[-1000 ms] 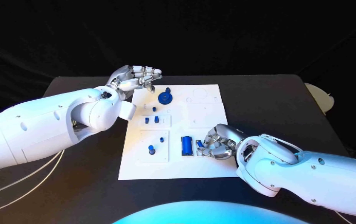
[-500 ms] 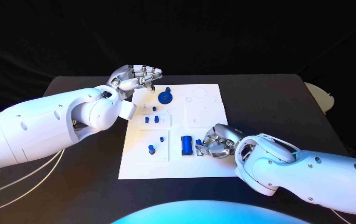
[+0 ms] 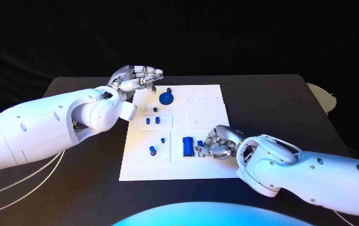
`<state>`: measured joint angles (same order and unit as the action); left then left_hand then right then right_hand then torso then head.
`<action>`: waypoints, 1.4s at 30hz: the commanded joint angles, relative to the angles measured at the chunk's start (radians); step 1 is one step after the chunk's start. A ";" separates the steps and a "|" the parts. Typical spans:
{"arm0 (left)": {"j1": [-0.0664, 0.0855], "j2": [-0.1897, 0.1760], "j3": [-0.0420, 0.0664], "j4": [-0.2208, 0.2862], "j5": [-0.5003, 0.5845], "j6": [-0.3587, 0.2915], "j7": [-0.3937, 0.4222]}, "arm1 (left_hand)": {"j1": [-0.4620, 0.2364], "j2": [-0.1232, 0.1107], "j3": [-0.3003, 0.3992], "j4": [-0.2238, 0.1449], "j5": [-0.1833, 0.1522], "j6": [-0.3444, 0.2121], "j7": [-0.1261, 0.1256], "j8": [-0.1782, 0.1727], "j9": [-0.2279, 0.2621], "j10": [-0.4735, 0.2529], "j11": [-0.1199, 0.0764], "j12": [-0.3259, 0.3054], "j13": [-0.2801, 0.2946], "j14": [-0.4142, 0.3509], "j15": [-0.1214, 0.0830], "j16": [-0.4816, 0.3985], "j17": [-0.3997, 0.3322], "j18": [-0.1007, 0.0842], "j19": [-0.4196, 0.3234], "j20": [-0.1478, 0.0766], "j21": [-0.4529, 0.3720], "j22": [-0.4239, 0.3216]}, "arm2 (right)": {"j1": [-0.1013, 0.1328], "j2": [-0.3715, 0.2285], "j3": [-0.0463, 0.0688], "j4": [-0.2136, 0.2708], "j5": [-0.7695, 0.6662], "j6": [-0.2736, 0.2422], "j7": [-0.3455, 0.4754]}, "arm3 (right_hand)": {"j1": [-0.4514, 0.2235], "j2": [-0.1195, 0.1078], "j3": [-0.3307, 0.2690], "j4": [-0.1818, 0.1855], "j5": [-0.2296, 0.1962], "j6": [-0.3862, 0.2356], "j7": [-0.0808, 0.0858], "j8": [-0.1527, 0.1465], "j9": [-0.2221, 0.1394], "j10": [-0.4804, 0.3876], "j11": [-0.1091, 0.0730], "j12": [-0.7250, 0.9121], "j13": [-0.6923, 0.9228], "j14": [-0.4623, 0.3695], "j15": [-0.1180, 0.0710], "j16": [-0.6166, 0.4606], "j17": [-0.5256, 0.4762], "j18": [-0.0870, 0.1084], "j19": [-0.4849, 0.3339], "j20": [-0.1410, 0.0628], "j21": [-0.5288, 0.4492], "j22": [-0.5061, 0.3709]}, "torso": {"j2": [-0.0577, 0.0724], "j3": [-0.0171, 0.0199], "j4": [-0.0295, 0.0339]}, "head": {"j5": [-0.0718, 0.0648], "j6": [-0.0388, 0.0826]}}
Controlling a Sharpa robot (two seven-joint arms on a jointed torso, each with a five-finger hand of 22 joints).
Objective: Assemble the parts on the task board
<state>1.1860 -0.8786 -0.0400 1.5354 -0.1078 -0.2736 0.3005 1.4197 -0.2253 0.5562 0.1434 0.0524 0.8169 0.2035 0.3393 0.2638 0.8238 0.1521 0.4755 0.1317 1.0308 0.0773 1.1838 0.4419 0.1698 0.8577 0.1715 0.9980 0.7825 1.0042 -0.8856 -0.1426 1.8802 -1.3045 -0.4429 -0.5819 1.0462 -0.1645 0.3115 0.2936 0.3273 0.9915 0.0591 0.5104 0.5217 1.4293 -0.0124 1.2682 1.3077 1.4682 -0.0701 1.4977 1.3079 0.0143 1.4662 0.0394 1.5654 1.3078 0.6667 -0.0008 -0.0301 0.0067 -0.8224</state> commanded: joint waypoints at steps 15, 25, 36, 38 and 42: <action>0.001 0.002 0.001 0.001 -0.004 0.018 -0.003 | -0.003 -0.002 -0.001 0.004 0.005 -0.001 0.005 0.004 -0.002 -0.005 -0.001 0.007 -0.001 -0.006 0.001 0.005 -0.001 0.015 0.003 0.003 -0.005 -0.002 | -0.001 -0.018 0.000 0.023 -0.033 0.000 -0.002 | -0.019 0.016 -0.008 -0.001 -0.002 0.002 0.001 -0.003 0.001 0.010 -0.001 0.003 0.053 0.072 -0.004 0.002 0.106 -0.014 0.105 -0.002 0.005 0.263 | 0.001 0.0010 -0.0002 | 0.003 0.000; 0.001 0.001 0.001 0.001 -0.006 0.018 -0.004 | -0.003 -0.002 -0.001 0.004 0.005 -0.001 0.005 0.004 -0.002 -0.005 -0.001 0.007 -0.001 -0.006 0.001 0.005 -0.001 0.015 0.003 0.003 -0.005 -0.002 | -0.001 -0.034 0.000 0.022 -0.036 0.016 0.008 | 0.077 0.004 0.002 -0.035 -0.021 -0.001 -0.004 -0.002 0.004 0.010 -0.005 0.002 0.053 0.072 -0.009 0.002 0.107 -0.014 0.105 -0.005 0.005 0.263 | 0.000 0.0004 -0.0008 | 0.004 0.000; 0.000 0.005 -0.001 -0.010 -0.002 0.023 0.017 | -0.003 -0.002 -0.001 0.003 0.005 -0.003 0.005 0.004 -0.002 -0.007 -0.001 0.007 -0.001 -0.006 0.001 0.005 -0.002 0.015 0.003 0.003 -0.006 -0.002 | 0.018 -0.064 0.000 0.010 0.107 -0.144 0.252 | 0.170 -0.009 0.016 -0.038 -0.081 -0.038 0.013 -0.029 -0.006 -0.008 0.008 -0.028 0.036 0.066 0.000 -0.012 0.080 -0.007 0.090 -0.001 -0.026 0.253 | -0.007 -0.0021 -0.0022 | 0.000 0.018; 0.000 0.007 -0.004 -0.016 0.006 0.021 0.032 | -0.005 -0.001 -0.001 0.005 0.005 -0.002 0.004 0.005 -0.002 -0.005 -0.001 0.010 -0.001 -0.007 0.001 0.005 -0.003 0.015 0.003 0.003 -0.006 -0.002 | 0.035 -0.070 0.000 -0.006 0.203 -0.179 0.370 | 0.191 -0.006 0.022 -0.039 -0.075 -0.052 0.021 -0.039 -0.010 -0.022 0.015 -0.050 0.023 0.059 0.007 -0.028 0.051 0.002 0.071 0.004 -0.064 0.241 | -0.013 -0.0037 -0.0043 | 0.001 0.027; -0.003 0.013 -0.007 -0.033 0.033 0.015 0.066 | -0.009 0.000 -0.002 0.009 0.005 -0.001 0.001 0.008 -0.002 0.009 -0.004 0.023 0.001 -0.020 0.000 -0.002 -0.010 0.015 -0.004 0.003 -0.015 -0.005 | 0.075 -0.073 0.000 -0.069 0.433 -0.201 0.585 | 0.233 -0.009 0.031 -0.044 -0.068 -0.092 0.044 -0.069 -0.019 -0.115 0.034 -0.214 -0.086 0.032 0.023 -0.089 -0.049 0.027 0.014 0.019 -0.183 0.204 | -0.023 -0.0076 -0.0064 | -0.005 0.047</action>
<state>1.1837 -0.8682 -0.0478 1.5048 -0.1024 -0.2699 0.3138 1.4197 -0.2253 0.5531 0.1464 0.0524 0.8170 0.2035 0.3443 0.2626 0.8263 0.1496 0.4949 0.1319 1.0162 0.0770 1.1838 0.4335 0.1698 0.8577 0.1716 0.9864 0.7784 1.0748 -0.9584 -0.1432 1.8241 -1.0981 -0.5756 -0.2504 1.2721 -0.1737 0.3360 0.2477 0.2559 0.9075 0.0999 0.4467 0.5037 1.3326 0.0183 1.0876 1.2426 1.4665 -0.0529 1.4218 1.2750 0.0314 1.4661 0.0542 1.4068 1.3074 0.6532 -0.0046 -0.0340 0.0059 -0.7883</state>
